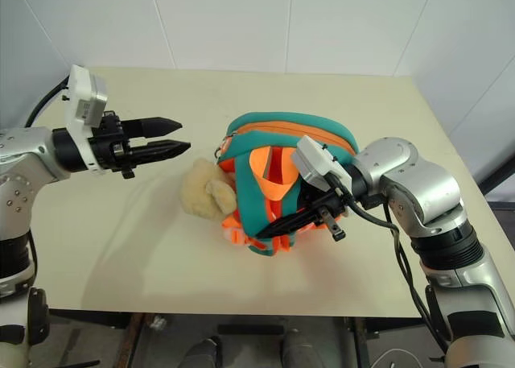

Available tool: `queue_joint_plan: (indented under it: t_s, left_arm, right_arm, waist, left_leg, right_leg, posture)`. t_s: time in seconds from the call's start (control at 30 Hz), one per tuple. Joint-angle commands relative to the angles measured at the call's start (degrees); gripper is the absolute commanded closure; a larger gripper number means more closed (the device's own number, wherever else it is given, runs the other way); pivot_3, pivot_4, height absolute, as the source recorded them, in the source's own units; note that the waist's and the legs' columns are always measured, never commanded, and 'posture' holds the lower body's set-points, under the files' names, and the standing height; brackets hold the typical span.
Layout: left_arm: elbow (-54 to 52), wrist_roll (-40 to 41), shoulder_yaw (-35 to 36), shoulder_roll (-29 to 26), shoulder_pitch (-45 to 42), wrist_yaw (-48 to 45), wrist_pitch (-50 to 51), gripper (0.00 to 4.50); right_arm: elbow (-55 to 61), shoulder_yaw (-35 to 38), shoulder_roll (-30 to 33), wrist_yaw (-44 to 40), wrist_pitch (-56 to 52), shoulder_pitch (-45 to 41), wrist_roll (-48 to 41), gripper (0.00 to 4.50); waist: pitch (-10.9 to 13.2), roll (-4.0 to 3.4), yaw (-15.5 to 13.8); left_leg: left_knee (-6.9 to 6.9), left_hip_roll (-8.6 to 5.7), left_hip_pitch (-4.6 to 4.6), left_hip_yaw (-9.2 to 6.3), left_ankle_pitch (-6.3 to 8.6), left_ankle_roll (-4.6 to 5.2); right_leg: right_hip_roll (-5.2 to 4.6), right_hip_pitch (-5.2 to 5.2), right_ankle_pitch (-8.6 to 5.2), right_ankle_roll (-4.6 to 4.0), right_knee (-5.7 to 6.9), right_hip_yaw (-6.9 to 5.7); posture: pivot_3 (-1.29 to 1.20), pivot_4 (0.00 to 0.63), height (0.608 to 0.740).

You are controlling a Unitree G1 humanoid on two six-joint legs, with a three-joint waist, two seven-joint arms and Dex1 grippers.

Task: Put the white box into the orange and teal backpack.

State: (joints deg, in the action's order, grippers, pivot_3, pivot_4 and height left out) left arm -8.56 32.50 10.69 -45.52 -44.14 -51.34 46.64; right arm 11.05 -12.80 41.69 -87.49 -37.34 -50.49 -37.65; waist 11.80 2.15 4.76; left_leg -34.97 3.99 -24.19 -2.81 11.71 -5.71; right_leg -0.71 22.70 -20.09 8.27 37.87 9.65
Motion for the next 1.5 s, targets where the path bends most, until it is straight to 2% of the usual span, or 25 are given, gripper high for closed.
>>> queue_joint_plan:
  t_s: [0.03, 0.13, 0.4, 0.5, 0.63, 0.73, 0.93, 1.07, 1.17, 1.27, 1.47, 1.5]
  left_arm:
    - [1.91, -0.67, -1.59, 1.58, -1.85, 0.44, -2.33, 3.51]
    - [5.83, -1.17, -6.88, 6.15, -3.61, -1.56, -3.32, 4.48]
    - [17.53, -8.28, -14.86, 12.86, -7.61, -2.99, -10.10, 4.48]
    - [15.21, -7.45, -12.95, 12.12, -7.60, -3.17, -9.45, 4.48]
    - [9.94, -3.93, -8.68, 7.74, -6.34, -4.41, -4.98, 4.48]
    - [4.92, -0.40, -6.32, 2.95, -4.76, -6.05, 0.73, 3.89]
    - [-4.38, 10.26, 4.93, -6.75, 3.13, -11.53, 7.25, 2.09]
    - [-10.23, 15.62, 9.17, -9.24, 8.78, -10.93, 10.62, 0.80]
    - [-12.98, 18.62, 10.17, -7.95, 9.74, -6.19, 12.78, 0.01]
    - [-13.90, 18.73, 7.39, -4.77, 8.16, 0.82, 14.61, 0.01]
    - [-12.86, 14.18, -0.50, 0.40, 4.80, 8.13, 13.24, 0.01]
    - [-12.64, 14.61, -0.86, 1.26, 3.89, 8.98, 13.86, 0.20]
  right_arm:
    - [0.69, 0.75, -0.49, -1.36, 1.12, -0.56, -0.41, 4.50]
    - [0.56, 0.71, -0.63, -1.25, 1.22, -0.57, -0.17, 4.50]
    - [0.62, 0.81, -1.07, -0.74, 0.93, -0.66, 0.18, 4.50]
    - [1.06, 1.05, -0.97, -0.33, 0.71, -0.49, 0.07, 4.50]
    - [1.28, 1.19, -0.75, -0.24, 0.74, -0.09, 0.05, 4.50]
    - [1.22, 1.10, -0.95, -0.11, 0.75, -0.15, 0.11, 4.50]
    - [0.38, 0.74, -1.51, -0.49, 1.43, -0.40, 0.68, 4.50]
    - [-0.08, 0.60, -1.70, -0.82, 1.83, -0.46, 1.01, 4.50]
    - [-0.40, 0.58, -1.84, -1.09, 2.00, -0.54, 1.20, 4.50]
    - [-0.86, 0.36, -2.09, -1.37, 2.32, -0.75, 1.53, 4.50]
    - [-1.45, 0.15, -2.48, -1.70, 2.65, -1.21, 1.87, 4.50]
    - [-1.50, 0.13, -2.50, -1.74, 2.68, -1.24, 1.91, 4.50]
  waist:
    - [0.00, 0.00, 0.02]
    - [0.00, 0.00, -0.27]
    - [0.00, -0.01, 0.01]
    - [0.00, -0.01, -0.05]
    - [0.01, -0.02, 0.15]
    - [0.01, -0.03, 0.14]
    - [0.03, -0.04, 0.24]
    - [0.03, -0.04, 0.06]
    - [0.04, -0.02, -0.06]
    - [0.04, -0.02, -0.04]
    - [0.04, -0.02, 0.07]
    - [0.04, -0.02, 0.08]
  left_leg:
    - [0.01, 0.00, 0.00, 0.00, 0.00, 0.00]
    - [0.04, 0.00, 0.00, 0.00, 0.01, 0.00]
    - [0.02, -0.03, 0.00, -0.02, 0.01, 0.00]
    - [0.09, -0.03, 0.00, -0.02, 0.01, 0.01]
    - [0.15, -0.02, -0.01, -0.04, 0.01, 0.01]
    - [0.23, -0.01, 0.02, -0.04, 0.01, 0.01]
    - [0.26, 0.00, 0.02, -0.02, 0.02, 0.00]
    - [0.26, 0.01, 0.03, -0.03, 0.02, -0.01]
    - [0.21, 0.01, 0.03, -0.03, 0.03, -0.02]
    - [0.13, 0.00, 0.05, -0.05, 0.03, -0.02]
    - [0.05, -0.01, 0.04, -0.05, 0.03, -0.03]
    - [0.06, 0.00, 0.04, -0.06, 0.03, -0.03]
  right_leg:
    - [0.00, 0.00, 0.00, 0.00, -0.01, 0.00]
    - [0.00, 0.00, 0.00, 0.00, -0.02, 0.00]
    - [0.01, -0.01, 0.00, 0.01, -0.02, 0.00]
    - [0.01, -0.01, 0.00, 0.00, -0.05, 0.01]
    - [0.01, 0.00, -0.01, 0.01, -0.09, 0.01]
    - [0.01, 0.02, -0.02, -0.01, -0.09, 0.00]
    - [0.01, 0.03, -0.04, -0.03, -0.09, 0.00]
    - [0.00, 0.03, -0.06, -0.06, -0.11, -0.01]
    - [0.00, 0.00, -0.06, -0.06, -0.12, -0.01]
    - [0.00, -0.05, -0.05, -0.05, -0.11, -0.02]
    - [0.02, -0.06, -0.02, -0.01, -0.11, 0.00]
    - [0.02, -0.06, -0.02, -0.01, -0.10, 0.00]
  posture:
    - [0.00, 0.150, 0.740]
    - [0.00, 0.150, 0.740]
    - [0.00, 0.150, 0.740]
    - [0.00, 0.150, 0.740]
    - [0.00, 0.150, 0.740]
    - [0.00, 0.150, 0.740]
    - [0.00, 0.150, 0.740]
    - [0.00, 0.150, 0.740]
    - [0.00, 0.150, 0.740]
    - [0.00, 0.150, 0.740]
    - [0.00, 0.150, 0.740]
    - [0.00, 0.150, 0.740]
